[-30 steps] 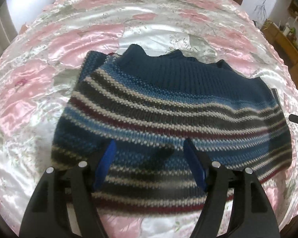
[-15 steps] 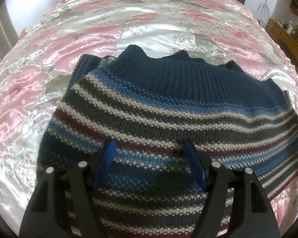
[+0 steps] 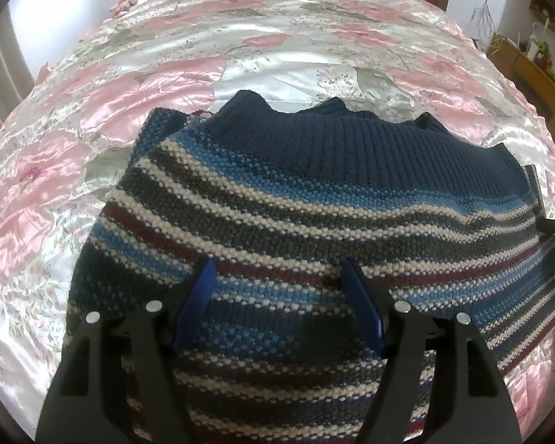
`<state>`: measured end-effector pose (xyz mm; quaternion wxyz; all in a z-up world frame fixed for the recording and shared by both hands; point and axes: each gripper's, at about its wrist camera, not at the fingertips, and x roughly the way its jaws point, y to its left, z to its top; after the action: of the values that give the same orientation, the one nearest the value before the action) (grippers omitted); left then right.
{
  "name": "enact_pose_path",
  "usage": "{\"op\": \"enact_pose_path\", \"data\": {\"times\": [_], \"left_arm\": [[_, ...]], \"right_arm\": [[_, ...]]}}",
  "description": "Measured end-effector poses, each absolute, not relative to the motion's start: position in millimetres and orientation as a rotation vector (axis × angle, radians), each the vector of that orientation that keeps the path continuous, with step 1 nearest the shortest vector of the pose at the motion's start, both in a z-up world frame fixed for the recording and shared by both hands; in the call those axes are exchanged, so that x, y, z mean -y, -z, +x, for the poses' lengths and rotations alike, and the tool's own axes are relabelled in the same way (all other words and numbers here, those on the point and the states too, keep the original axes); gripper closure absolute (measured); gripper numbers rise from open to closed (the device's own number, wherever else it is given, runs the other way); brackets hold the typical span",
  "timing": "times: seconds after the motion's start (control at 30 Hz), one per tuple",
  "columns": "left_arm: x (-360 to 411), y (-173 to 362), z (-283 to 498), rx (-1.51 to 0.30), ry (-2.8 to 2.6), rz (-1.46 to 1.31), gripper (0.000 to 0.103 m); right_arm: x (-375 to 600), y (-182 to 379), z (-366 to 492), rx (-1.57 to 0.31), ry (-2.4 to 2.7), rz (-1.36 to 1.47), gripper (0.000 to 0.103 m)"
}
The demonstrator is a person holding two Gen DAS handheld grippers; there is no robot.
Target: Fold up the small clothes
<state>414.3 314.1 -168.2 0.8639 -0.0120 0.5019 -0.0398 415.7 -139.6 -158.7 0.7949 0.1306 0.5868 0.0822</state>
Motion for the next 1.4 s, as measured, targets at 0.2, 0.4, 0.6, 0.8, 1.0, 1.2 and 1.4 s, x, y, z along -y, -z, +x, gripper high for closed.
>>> {"op": "enact_pose_path", "data": {"times": [0.2, 0.4, 0.6, 0.8, 1.0, 1.2, 1.4], "left_arm": [[-312.6, 166.7, 412.7, -1.047, 0.084, -0.016, 0.033], [-310.0, 167.0, 411.0, -1.040, 0.085, -0.006, 0.033], [-309.1, 167.1, 411.1, -1.042, 0.086, -0.001, 0.032], [-315.3, 173.9, 416.2, -1.065, 0.096, -0.043, 0.028], [-317.8, 175.5, 420.7, -1.094, 0.098, -0.058, 0.028], [-318.4, 177.5, 421.9, -1.102, 0.107, -0.050, 0.026], [-317.7, 181.8, 423.8, -1.110, 0.114, -0.038, 0.025]], "right_arm": [[139.4, 129.8, 392.9, -1.245, -0.169, 0.239, 0.057], [153.6, 135.3, 372.5, -1.285, -0.171, 0.286, 0.037], [157.3, 153.6, 364.7, -1.310, -0.185, 0.307, 0.032], [150.3, 164.4, 368.6, -1.305, -0.221, 0.338, 0.044], [142.1, 148.7, 370.1, -1.256, -0.302, 0.374, 0.069], [143.1, 155.1, 364.2, -1.288, -0.249, 0.316, 0.070], [144.0, 170.4, 367.8, -1.341, -0.192, 0.366, 0.070]]}}
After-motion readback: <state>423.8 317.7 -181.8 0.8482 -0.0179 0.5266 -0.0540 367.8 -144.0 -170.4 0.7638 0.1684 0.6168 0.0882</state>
